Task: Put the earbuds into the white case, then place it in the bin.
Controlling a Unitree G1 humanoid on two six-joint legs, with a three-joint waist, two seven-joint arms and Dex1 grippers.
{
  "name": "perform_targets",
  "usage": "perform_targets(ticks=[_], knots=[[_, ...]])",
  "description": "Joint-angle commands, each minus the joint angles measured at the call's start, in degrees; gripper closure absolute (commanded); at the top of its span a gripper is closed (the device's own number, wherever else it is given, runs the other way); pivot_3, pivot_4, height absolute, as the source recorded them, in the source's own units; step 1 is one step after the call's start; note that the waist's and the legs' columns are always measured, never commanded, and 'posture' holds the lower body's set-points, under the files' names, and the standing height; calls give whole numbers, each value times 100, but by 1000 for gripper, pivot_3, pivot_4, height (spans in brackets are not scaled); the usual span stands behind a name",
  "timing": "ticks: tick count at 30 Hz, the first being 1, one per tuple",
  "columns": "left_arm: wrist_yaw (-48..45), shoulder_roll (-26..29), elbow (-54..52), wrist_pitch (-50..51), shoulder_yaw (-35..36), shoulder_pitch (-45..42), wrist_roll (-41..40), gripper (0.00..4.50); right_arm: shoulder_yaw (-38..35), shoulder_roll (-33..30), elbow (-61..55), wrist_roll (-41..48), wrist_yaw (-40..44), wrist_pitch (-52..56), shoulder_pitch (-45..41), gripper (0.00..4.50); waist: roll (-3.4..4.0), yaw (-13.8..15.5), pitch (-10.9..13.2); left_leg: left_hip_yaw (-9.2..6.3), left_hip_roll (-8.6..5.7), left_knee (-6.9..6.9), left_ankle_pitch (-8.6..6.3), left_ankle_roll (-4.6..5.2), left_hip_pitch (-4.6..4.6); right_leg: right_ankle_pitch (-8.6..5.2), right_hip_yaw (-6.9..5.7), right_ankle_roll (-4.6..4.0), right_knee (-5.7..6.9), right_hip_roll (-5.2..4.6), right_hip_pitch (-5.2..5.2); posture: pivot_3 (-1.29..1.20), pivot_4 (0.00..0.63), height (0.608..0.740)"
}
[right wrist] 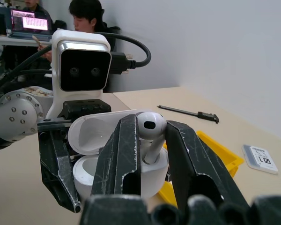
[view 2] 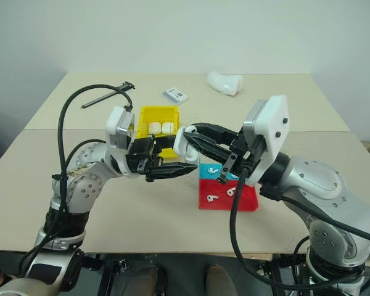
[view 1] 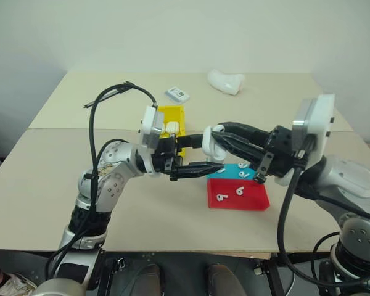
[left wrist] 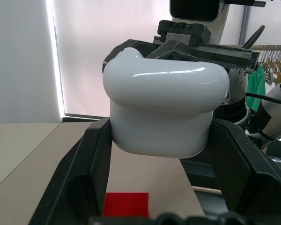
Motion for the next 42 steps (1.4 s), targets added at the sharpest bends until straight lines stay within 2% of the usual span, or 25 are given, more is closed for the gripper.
perform_targets(ticks=[1, 2, 13, 19, 24, 27, 30, 33, 36, 39, 42], knots=[[53, 1, -272, -154, 160, -33, -76, 1738, -4, -202, 23, -22, 97, -279, 113, 3876, 0, 0, 0, 0, 0, 0, 0, 0, 0, 0, 0, 0, 0, 0, 0, 0, 150, 740], [56, 0, -279, -156, 159, -30, -77, 1738, 14, -241, 36, -12, 113, -323, 134, 3876, 0, 0, 0, 0, 0, 0, 0, 0, 0, 0, 0, 0, 0, 0, 0, 0, 150, 740], [77, -18, -265, -232, 178, -42, -51, 1738, 131, -597, 278, -62, 142, -674, 164, 177, 0, -2, 0, -1, 0, 0, 0, 0, 0, 0, 0, 0, 0, 0, 1, 0, 150, 740], [130, 82, -320, -223, 245, 28, -36, 1738, -89, -752, 607, -33, 160, -731, -16, 177, 0, -1, 0, -1, 0, 0, 0, 0, 0, 0, 0, 0, -1, 0, 0, 0, 150, 740], [246, 231, -436, -195, 396, 158, -45, 1738, -32, -1286, 1526, -283, 700, -833, -433, 177, 0, 0, 0, 1, 1, 0, 0, 0, 2, 0, 0, 0, 0, 0, 1, 0, 150, 740], [345, 302, -565, -170, 506, 269, -81, 1738, 824, -1941, 2335, -1182, 1620, -1248, -691, 177, 0, 1, 0, 4, 1, -1, -2, 3, 2, 0, 2, 0, -4, 0, -1, 0, 150, 740], [433, 368, -608, -188, 590, 330, -72, 1738, 2098, -2299, 3400, -2481, 2514, -2037, -1261, 177, 0, -29, 0, 9, 1, -2, -2, 4, 4, 0, 8, 0, -5, 0, -2, 0, 150, 740], [498, 423, -597, -231, 682, 350, -48, 1738, 3177, -2128, 4657, -3703, 3341, -3253, -2040, 177, 0, -37, 1, 12, 1, -4, -2, 4, 11, 0, 8, -1, -3, 2, -2, 0, 150, 740], [579, 465, -609, -271, 776, 368, -33, 1738, 3970, -1621, 6152, -4627, 4039, -4523, -2905, 177, 2, -62, 3, 19, 3, -6, -2, 4, 13, 0, 13, -1, -2, 7, -6, 0, 150, 740], [659, 495, -669, -288, 839, 412, -37, 1738, 4467, -1127, 7578, -5258, 4626, -5645, -3630, 795, 3, -63, 4, 21, 5, -7, -2, 3, 6, 0, 12, -2, -4, 7, -11, 0, 150, 740], [717, 552, -736, -294, 867, 481, -36, 1738, 4740, -725, 8746, -5602, 5232, -6620, -4155, 1776, 5, -34, 5, 27, 6, -5, -1, 1, 4, 0, 12, -2, -7, 5, -11, 0, 150, 740]])
